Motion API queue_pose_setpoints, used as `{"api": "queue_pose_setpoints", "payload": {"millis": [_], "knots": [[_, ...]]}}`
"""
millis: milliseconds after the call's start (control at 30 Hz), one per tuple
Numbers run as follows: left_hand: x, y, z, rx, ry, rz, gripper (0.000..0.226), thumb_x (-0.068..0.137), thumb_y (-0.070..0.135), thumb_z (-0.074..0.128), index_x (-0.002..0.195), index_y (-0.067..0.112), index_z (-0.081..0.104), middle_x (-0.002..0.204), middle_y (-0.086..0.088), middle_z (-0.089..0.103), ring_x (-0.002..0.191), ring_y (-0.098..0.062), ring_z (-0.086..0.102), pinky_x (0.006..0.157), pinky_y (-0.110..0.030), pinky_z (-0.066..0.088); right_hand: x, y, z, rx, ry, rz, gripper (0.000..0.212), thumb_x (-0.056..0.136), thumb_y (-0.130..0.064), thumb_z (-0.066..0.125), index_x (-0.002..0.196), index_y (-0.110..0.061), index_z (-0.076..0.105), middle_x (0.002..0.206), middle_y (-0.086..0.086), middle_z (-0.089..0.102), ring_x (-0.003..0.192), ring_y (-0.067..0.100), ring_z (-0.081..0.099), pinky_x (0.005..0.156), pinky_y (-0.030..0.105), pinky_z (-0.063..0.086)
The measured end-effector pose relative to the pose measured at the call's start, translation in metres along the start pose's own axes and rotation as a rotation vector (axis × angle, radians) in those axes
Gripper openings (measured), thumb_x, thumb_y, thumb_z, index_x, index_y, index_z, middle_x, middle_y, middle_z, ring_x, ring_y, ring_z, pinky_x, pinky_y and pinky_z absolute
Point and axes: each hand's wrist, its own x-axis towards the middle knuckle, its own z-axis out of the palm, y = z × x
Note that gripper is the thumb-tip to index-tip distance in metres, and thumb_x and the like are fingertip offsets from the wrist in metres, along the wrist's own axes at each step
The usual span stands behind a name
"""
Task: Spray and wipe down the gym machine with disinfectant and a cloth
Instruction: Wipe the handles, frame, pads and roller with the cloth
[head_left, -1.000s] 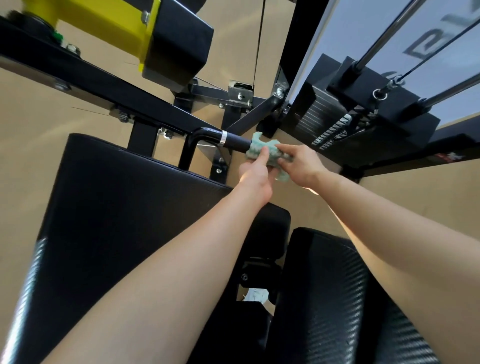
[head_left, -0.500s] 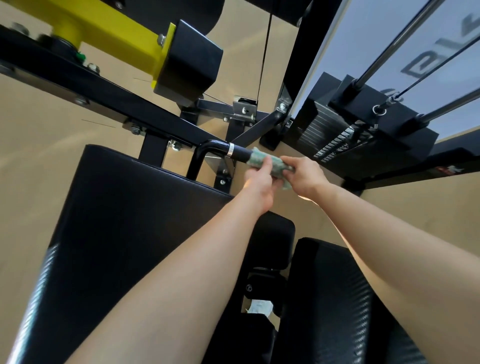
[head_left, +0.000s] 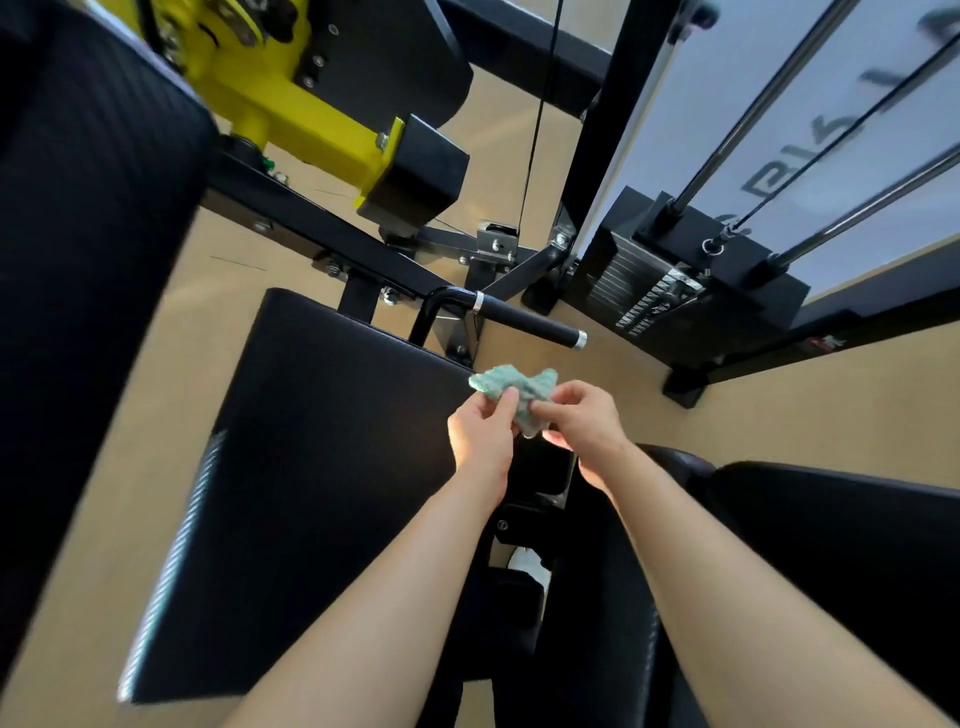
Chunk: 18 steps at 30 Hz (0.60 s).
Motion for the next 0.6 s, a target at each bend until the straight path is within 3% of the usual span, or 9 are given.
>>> {"api": "queue_pose_setpoints", "payload": {"millis": [133,200,267,333,500,600], "knots": [[-0.071,0.004,-0.041,0.075,0.005,0.16,0.014,0.099,0.018,0.067,0.112,0.021,0.066,0.105,0.002,0.073,0.097,-0.012,0.073,0.086,-0.033,0.061,-0.088,0.012,0.011,0.357,-0.13,0.069,0.019,0.09,-0.001,0.07,0.076,-0.013,0.064,0.097,0.012,0.074,0.096,0.026,0.072,0.085,0.042,0.059],[-0.107,0.004,-0.061,0.081,-0.04,0.189,0.02,0.099,0.016,0.066,0.118,0.021,0.063,0.109,-0.001,0.073,0.099,-0.015,0.073,0.087,-0.037,0.062,-0.127,0.021,0.012,0.486,-0.128,0.082,0.008,0.093,-0.004,0.068,0.097,-0.011,0.068,0.108,0.016,0.072,0.098,0.027,0.072,0.084,0.042,0.058],[-0.143,0.005,-0.08,0.113,-0.098,0.2,0.016,0.1,0.016,0.064,0.113,0.024,0.067,0.106,-0.004,0.074,0.099,-0.022,0.073,0.086,-0.043,0.063,-0.164,0.027,0.014,0.528,-0.163,0.095,0.029,0.095,-0.005,0.068,0.122,-0.013,0.063,0.118,0.016,0.072,0.103,0.027,0.074,0.086,0.042,0.06],[-0.175,0.007,-0.099,0.157,-0.133,0.225,0.01,0.099,0.015,0.064,0.103,0.022,0.071,0.098,-0.008,0.075,0.096,-0.03,0.073,0.085,-0.051,0.062,-0.2,0.029,0.016,0.531,-0.251,0.092,0.034,0.096,-0.004,0.064,0.129,-0.009,0.063,0.12,0.016,0.073,0.105,0.027,0.074,0.086,0.04,0.061],[-0.247,0.024,-0.146,0.276,-0.092,0.329,0.004,0.094,0.023,0.07,0.096,0.019,0.068,0.09,-0.006,0.073,0.085,-0.028,0.071,0.08,-0.048,0.062,-0.266,0.02,0.021,0.365,-0.409,-0.017,0.025,0.088,-0.014,0.073,0.105,0.002,0.066,0.106,0.022,0.073,0.099,0.037,0.072,0.093,0.051,0.06],[-0.287,0.036,-0.174,0.278,-0.054,0.393,0.013,0.092,0.025,0.074,0.09,0.017,0.063,0.081,0.002,0.07,0.074,-0.014,0.065,0.073,-0.038,0.059,-0.293,0.005,0.022,0.243,-0.501,-0.136,0.015,0.089,-0.004,0.073,0.092,-0.003,0.058,0.101,0.022,0.073,0.096,0.037,0.074,0.09,0.052,0.061]]}}
